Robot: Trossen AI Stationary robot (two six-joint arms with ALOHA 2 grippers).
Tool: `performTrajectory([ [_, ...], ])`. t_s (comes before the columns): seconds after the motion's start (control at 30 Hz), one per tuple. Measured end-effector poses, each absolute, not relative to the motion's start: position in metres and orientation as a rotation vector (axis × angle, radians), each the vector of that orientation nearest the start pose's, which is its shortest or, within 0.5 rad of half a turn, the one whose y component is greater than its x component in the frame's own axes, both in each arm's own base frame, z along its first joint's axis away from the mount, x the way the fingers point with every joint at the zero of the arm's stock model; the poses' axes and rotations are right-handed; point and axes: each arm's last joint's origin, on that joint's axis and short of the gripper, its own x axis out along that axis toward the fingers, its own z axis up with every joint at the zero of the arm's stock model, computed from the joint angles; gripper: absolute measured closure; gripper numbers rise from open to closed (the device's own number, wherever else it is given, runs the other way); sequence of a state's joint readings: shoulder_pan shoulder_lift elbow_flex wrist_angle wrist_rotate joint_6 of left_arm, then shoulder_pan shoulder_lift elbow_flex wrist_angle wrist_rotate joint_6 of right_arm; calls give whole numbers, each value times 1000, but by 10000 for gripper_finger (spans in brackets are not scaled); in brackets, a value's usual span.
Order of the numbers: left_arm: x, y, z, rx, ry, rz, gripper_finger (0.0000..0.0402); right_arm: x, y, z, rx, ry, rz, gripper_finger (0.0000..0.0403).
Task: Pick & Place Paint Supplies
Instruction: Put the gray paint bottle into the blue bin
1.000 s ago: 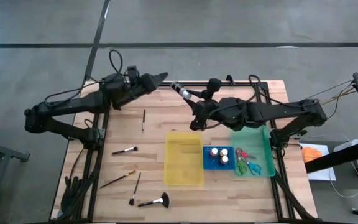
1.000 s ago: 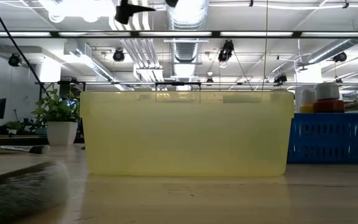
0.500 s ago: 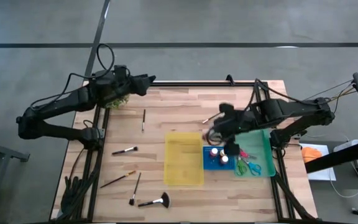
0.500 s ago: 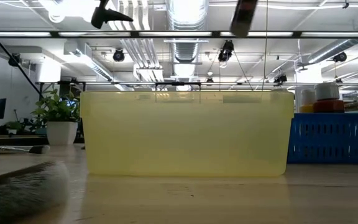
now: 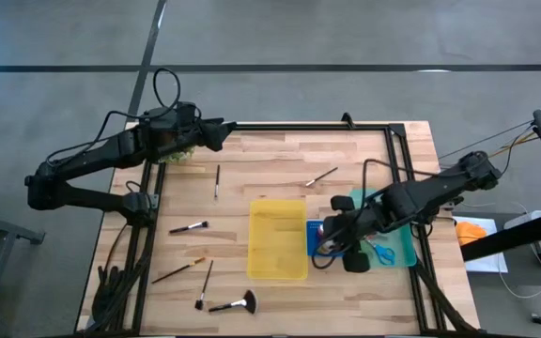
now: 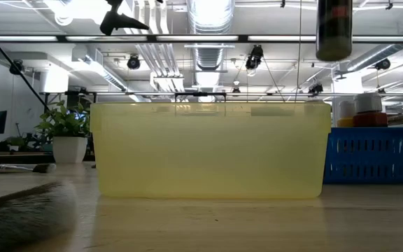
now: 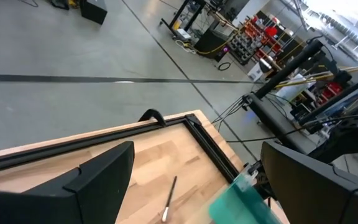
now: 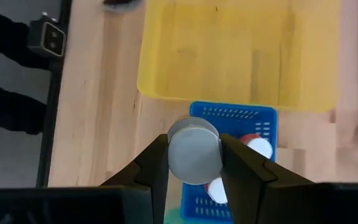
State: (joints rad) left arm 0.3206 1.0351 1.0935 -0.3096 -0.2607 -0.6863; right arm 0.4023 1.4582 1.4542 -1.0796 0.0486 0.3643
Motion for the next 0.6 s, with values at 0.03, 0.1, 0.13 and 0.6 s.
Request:
performTrajectory([
  [0.03,206,76,381,-666,47,642,40,259,110,335,91,1108,113,295],
  [0.1,206,76,381,-662,48,642,40,259,111,324,98,1138,92,295],
  [0.13,206,76,381,-660,49,642,40,259,111,319,100,1150,85,295],
  [0.6,206,76,381,-648,57,632,40,258,110,271,87,1160,17,295],
])
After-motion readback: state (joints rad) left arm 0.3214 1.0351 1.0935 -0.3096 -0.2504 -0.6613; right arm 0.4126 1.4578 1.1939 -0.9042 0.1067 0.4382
